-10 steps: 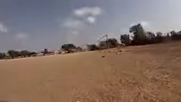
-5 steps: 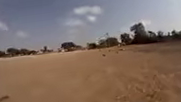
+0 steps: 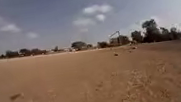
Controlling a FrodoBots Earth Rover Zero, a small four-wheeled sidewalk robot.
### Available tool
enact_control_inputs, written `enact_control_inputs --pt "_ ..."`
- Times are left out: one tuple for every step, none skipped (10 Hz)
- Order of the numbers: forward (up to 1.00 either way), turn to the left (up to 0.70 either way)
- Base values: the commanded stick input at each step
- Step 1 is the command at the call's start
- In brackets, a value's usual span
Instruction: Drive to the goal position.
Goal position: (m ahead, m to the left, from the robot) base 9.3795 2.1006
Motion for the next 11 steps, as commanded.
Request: enact_control_inputs --pt "1.0 0.0" --pt "1.0 0.0" --pt "1.0 0.0" --pt "1.0 0.0" --pt "1.0 0.0" --pt "1.0 0.0" --pt "1.0 0.0" --pt "1.0 0.0" --pt "1.0 0.0" --pt "1.0 0.0" --pt "1.0 -0.06"
